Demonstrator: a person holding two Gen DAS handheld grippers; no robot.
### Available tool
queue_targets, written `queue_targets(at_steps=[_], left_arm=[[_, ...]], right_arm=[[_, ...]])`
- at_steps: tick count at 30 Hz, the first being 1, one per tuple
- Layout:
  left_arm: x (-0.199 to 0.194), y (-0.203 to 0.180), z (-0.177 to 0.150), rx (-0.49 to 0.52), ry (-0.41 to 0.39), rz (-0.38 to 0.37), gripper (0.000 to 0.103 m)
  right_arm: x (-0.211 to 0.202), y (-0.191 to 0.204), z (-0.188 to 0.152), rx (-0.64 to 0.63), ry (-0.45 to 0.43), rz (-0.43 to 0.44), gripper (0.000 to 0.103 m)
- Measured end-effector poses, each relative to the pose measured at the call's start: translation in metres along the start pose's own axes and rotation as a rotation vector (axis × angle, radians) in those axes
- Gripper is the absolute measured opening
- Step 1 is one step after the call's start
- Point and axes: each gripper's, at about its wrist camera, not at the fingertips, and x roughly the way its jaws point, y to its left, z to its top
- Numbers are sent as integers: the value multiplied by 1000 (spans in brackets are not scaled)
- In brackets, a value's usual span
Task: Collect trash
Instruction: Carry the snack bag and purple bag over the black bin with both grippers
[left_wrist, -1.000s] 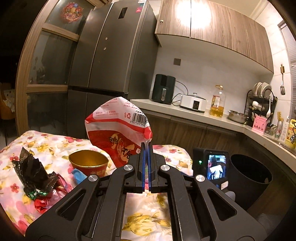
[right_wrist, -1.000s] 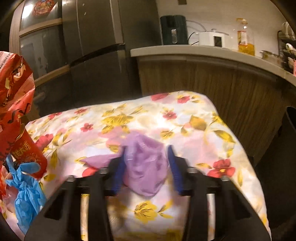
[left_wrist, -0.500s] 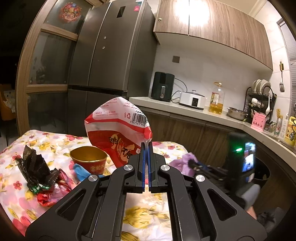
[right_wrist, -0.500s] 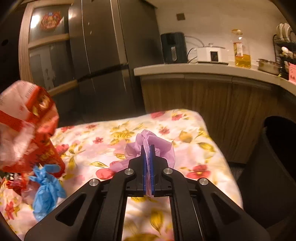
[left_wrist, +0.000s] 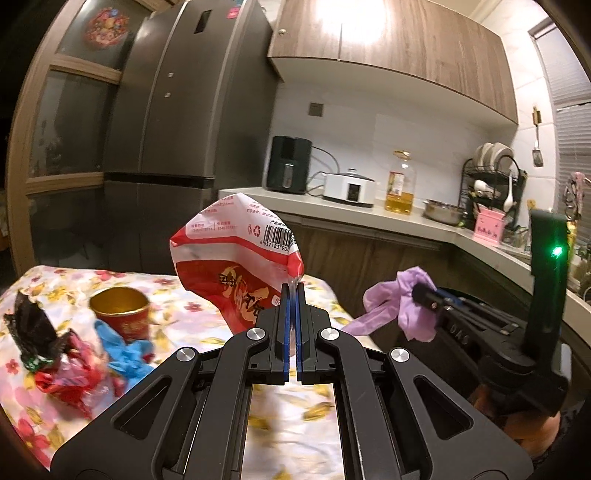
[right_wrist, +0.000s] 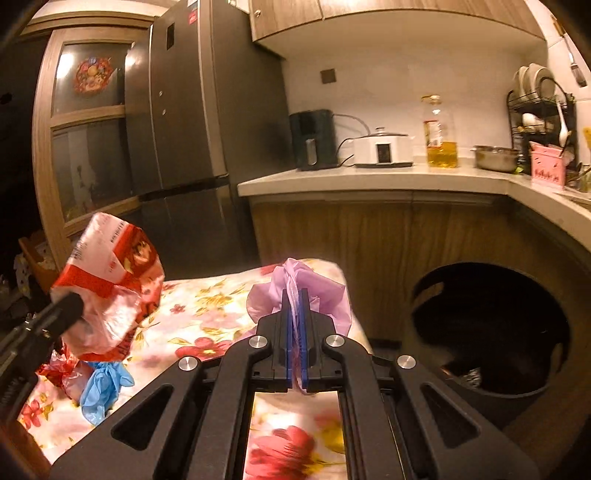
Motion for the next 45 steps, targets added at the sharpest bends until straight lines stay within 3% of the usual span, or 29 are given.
queue_targets(at_steps=[14, 26, 45], left_arm=[[16, -94, 8, 82, -14, -149, 1], [41, -161, 13, 127, -22, -268, 1], [79, -203, -3, 154, 40, -359, 1]], right_arm=[[-47, -79, 16, 57, -89, -146, 4], [-62, -129, 21, 105, -115, -238, 4], [-60, -157, 19, 155, -116, -281, 4]])
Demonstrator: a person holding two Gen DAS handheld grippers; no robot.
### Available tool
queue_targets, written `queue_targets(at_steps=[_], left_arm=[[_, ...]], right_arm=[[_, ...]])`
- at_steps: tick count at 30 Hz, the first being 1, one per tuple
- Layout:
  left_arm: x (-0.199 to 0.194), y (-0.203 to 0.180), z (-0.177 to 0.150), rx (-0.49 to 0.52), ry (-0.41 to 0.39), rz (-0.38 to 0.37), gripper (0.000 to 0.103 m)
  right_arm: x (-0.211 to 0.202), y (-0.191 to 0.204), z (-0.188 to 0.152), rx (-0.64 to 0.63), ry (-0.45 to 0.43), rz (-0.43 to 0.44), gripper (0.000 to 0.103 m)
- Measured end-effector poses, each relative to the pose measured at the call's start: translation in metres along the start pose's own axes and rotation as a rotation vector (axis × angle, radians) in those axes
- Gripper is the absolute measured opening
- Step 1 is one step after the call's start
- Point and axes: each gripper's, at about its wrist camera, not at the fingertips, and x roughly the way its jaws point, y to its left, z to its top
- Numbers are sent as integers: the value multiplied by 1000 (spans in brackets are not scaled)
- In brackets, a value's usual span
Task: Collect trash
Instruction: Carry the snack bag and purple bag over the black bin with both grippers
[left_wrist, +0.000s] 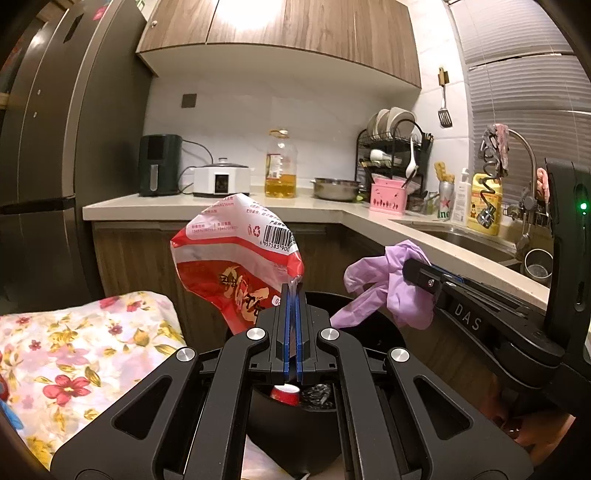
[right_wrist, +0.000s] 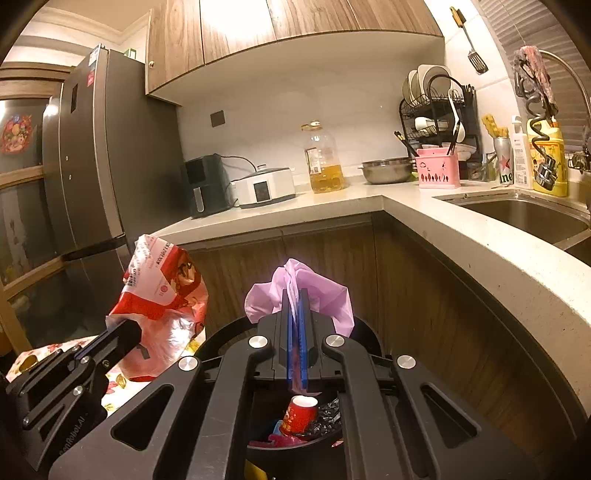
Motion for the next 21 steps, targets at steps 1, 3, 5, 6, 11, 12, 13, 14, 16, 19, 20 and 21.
queue_targets(at_steps=[1, 3, 5, 6, 11, 12, 13, 14, 16, 19, 20, 21], left_arm=[[1, 0, 0, 0, 3, -3, 1], [5, -1, -2, 0, 8, -8, 1], [10, -2, -2, 2, 15, -9, 1], [11, -2, -2, 2, 17, -10, 1], [19, -3, -4, 3, 30, -14, 1], [20, -2, -5, 1, 33, -16, 1], [22, -1, -5, -1, 36, -17, 1], [24, -1, -6, -5, 42, -23, 1], [26, -1, -7, -6, 48, -27, 1], [31, -2, -9, -4, 58, -37, 1], [32, -2, -10, -2, 60, -40, 1], [34, -3, -11, -1, 63, -45, 1]], right_arm=[[1, 0, 0, 1, 1, -1, 4], [3, -2, 0, 6, 4, 1, 4], [5, -2, 0, 7, 6, 0, 4], [5, -2, 1, 8, 8, 1, 4], [9, -3, 1, 7, 15, 8, 4], [9, -3, 1, 7, 16, 10, 4], [10, -4, 1, 9, 18, 14, 4], [11, -5, 1, 10, 19, 18, 4], [12, -6, 1, 10, 19, 25, 4], [14, -9, 0, 12, 22, 36, 4], [15, -10, 0, 12, 24, 38, 4], [16, -11, -1, 13, 25, 39, 4]])
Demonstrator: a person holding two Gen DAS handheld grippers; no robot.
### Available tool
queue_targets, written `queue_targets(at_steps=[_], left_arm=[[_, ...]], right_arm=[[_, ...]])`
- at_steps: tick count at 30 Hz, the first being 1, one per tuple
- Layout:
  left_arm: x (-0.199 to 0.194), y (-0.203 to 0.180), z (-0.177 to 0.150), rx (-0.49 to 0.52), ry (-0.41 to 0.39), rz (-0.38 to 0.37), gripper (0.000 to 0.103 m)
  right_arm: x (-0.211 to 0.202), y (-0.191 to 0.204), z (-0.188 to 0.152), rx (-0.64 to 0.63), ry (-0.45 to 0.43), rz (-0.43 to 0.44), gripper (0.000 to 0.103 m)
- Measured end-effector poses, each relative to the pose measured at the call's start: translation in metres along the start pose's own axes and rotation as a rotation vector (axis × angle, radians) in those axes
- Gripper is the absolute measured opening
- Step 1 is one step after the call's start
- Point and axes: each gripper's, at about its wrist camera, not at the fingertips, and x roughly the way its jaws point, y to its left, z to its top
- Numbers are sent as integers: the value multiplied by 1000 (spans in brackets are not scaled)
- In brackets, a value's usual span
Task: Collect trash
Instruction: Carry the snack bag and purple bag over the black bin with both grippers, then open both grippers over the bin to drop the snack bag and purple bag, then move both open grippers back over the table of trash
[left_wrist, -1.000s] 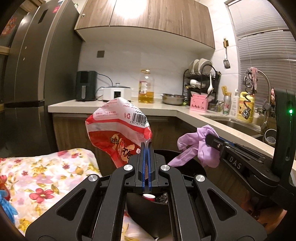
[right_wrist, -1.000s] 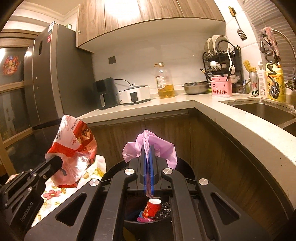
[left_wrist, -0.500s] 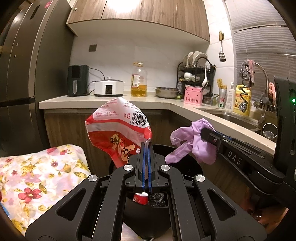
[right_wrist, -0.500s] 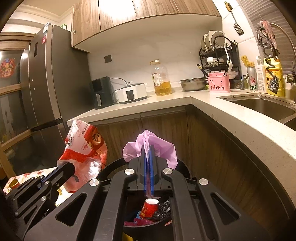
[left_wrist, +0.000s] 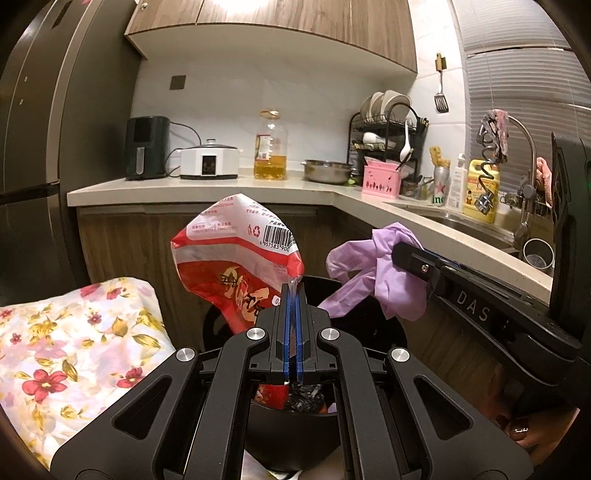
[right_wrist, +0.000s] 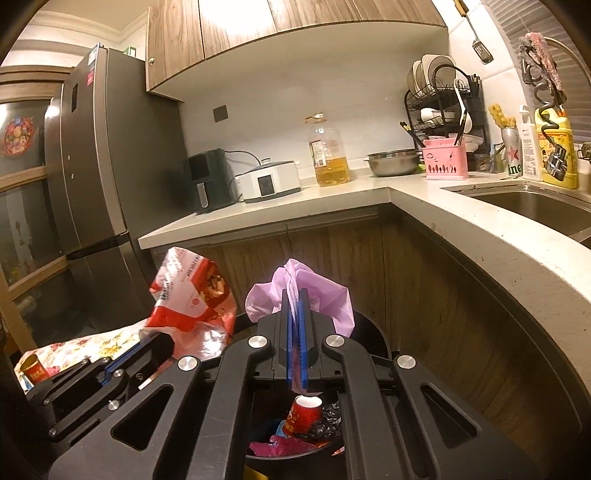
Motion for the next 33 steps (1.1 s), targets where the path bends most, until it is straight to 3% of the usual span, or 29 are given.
queue_targets(at_steps=[10, 13, 16, 18, 20, 22, 28, 33], left_arm=[[11, 3, -6, -14, 24, -36, 2], [13, 3, -10, -8, 34, -36, 4], [14, 5, -11, -11, 41, -26, 13], [13, 9, -12, -24, 41, -16, 26], [10, 13, -13, -41, 34, -16, 45], [7, 17, -13, -56, 24, -14, 52], [-11, 24, -15, -76, 4, 18, 69], [-34, 35, -21, -100, 2, 112, 75]], right_arm=[[8, -8, 0, 19, 20, 12, 5], [9, -8, -1, 23, 19, 16, 14], [10, -9, -1, 26, 20, 16, 22], [10, -9, -1, 27, 20, 13, 23], [9, -9, -2, 28, 22, 9, 28], [8, -9, -3, 32, 20, 6, 38], [3, -4, -7, 25, 24, -9, 62], [-3, 1, -13, 21, 38, -10, 69]])
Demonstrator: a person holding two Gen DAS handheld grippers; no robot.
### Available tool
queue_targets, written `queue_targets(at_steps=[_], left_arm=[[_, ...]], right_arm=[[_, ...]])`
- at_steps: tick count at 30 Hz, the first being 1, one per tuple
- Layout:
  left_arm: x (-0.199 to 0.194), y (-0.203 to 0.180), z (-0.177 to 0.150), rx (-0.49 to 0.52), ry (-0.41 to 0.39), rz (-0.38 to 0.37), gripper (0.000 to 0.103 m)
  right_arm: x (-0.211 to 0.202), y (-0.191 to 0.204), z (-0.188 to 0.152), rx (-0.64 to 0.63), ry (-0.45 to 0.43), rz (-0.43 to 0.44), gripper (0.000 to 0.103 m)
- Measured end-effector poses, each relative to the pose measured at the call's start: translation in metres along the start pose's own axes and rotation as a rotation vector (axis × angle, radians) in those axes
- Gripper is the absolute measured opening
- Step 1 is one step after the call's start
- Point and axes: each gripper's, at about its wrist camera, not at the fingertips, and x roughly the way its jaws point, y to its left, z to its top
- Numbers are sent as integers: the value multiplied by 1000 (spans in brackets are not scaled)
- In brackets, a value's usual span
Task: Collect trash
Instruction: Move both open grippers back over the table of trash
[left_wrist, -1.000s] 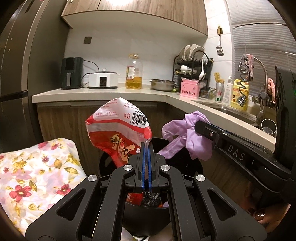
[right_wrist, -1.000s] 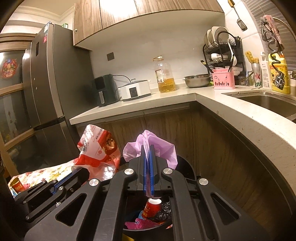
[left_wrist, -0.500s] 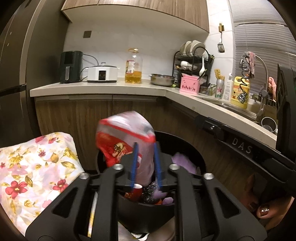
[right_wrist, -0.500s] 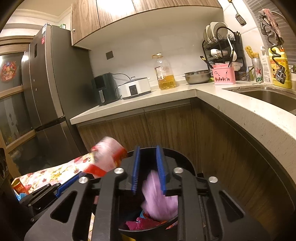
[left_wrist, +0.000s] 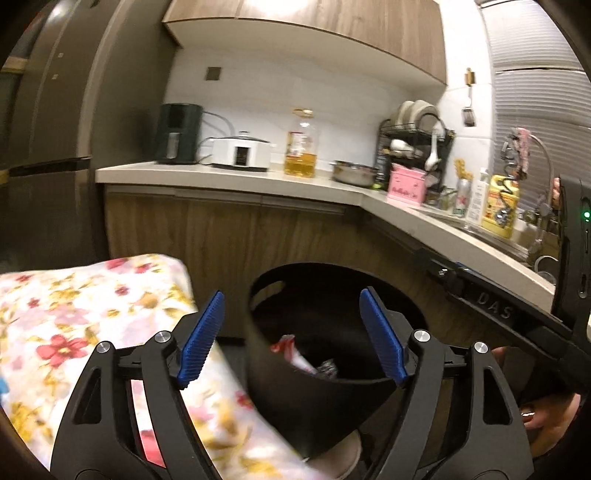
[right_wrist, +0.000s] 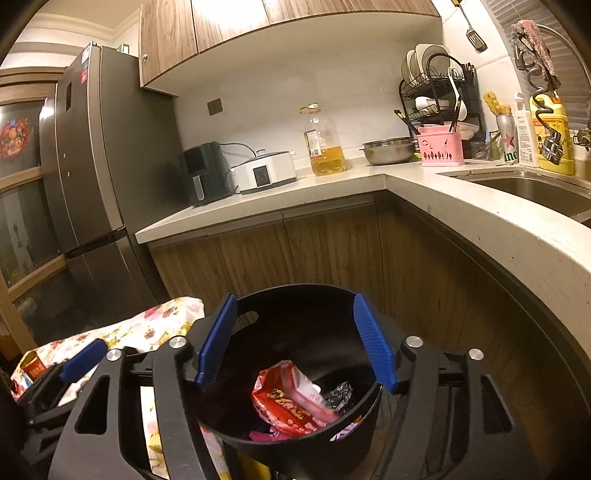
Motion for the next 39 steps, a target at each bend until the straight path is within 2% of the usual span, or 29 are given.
queue_targets(at_steps=[7, 13, 27, 39], left_arm=[[-37, 26, -9, -23, -9, 150, 79], [-75, 55, -17, -46, -15, 288, 81], [-170, 137, -40, -124, -58, 551, 81], [-227, 200, -61, -186, -61, 691, 81]], right_arm=[[-13, 12, -8, 0, -13, -1, 81], [-27, 32, -15, -5, -28, 23, 87], [-54, 110, -48, -82, -12, 178, 87], [-60, 209, -96, -165, 66, 337, 87]])
